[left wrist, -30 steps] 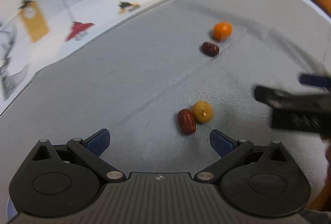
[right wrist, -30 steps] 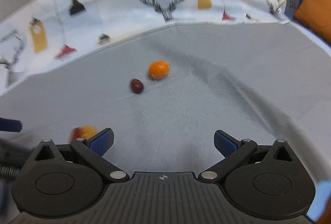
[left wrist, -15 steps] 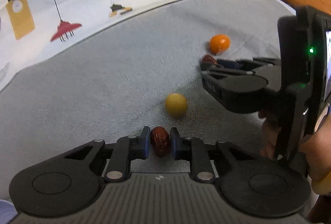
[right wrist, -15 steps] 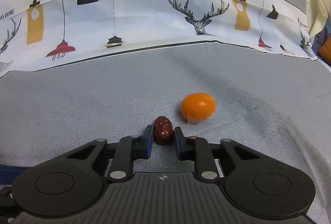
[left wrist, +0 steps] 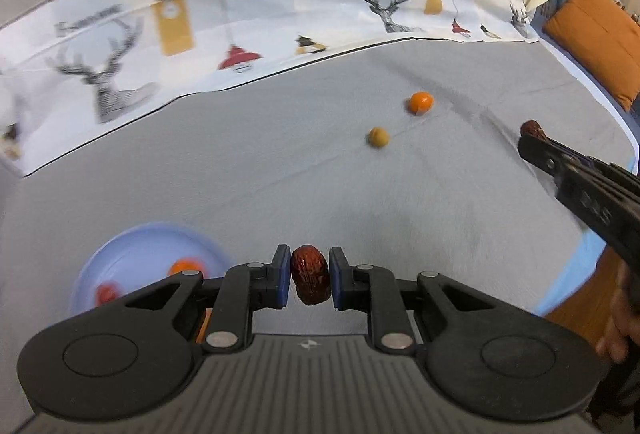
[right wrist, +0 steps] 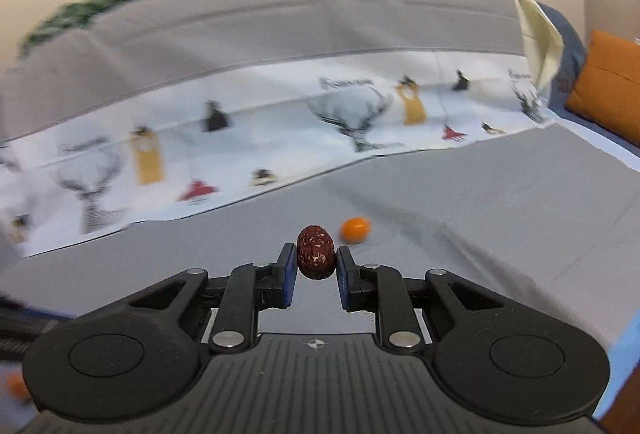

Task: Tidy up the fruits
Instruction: 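Carry both red dates over the plate with both tools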

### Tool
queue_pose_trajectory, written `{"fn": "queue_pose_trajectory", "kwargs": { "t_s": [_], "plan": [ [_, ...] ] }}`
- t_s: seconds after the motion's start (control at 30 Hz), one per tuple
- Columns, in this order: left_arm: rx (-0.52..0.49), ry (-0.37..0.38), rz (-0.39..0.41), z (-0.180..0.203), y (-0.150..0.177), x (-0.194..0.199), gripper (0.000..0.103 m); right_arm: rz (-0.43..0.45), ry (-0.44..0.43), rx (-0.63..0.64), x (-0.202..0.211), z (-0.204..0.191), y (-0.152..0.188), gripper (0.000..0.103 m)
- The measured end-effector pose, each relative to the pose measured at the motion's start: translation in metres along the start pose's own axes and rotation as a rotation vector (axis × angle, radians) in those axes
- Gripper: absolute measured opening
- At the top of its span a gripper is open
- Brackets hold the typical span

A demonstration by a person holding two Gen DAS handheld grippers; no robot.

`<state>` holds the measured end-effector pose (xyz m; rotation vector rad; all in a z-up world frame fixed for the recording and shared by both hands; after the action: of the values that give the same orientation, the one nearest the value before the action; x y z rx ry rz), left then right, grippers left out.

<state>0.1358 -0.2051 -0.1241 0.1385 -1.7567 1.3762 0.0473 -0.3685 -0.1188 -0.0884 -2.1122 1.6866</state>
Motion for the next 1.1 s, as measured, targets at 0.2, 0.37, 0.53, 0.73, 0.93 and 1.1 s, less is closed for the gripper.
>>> {"fn": "queue_pose_trajectory", "kwargs": {
  "t_s": [0.2, 0.37, 0.53, 0.73, 0.93, 1.1],
  "plan": [
    [0.060, -0.037, -0.020, -0.024, 0.041, 0.074, 0.022, -0.042, -0.107, -0.013, 0.079, -0.039, 0.005, 0.022],
    [0.103, -0.075, -0.017, -0.045, 0.067, 0.124, 0.022, -0.074, -0.200, -0.004, 0.127, -0.077, 0.008, 0.022],
    [0.143, -0.106, 0.008, -0.060, 0.085, 0.161, 0.022, -0.061, -0.282, 0.052, 0.170, -0.114, 0.013, 0.022],
    [0.196, -0.130, 0.056, -0.077, 0.101, 0.198, 0.022, -0.048, -0.349, 0.118, 0.200, -0.148, 0.017, 0.022],
    [0.247, -0.157, 0.090, -0.094, 0.119, 0.228, 0.022, -0.014, -0.392, 0.164, 0.222, -0.171, 0.016, 0.022],
    [0.274, -0.163, 0.118, -0.101, 0.122, 0.243, 0.022, 0.005, -0.409, 0.189, 0.235, -0.180, 0.015, 0.022]
  ]
}}
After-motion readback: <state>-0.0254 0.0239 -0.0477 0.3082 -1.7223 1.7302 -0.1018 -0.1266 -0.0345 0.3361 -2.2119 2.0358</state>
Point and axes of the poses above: each gripper's, at about its wrist camera, not at the fingertips, and x roughly against the way its jaws point, z to its right, y to its underside, the point moved 8 cm from there along -x, roughly the way its jaws point, and after that the axes turned 10 degrees about z, right-handed, at the moved point
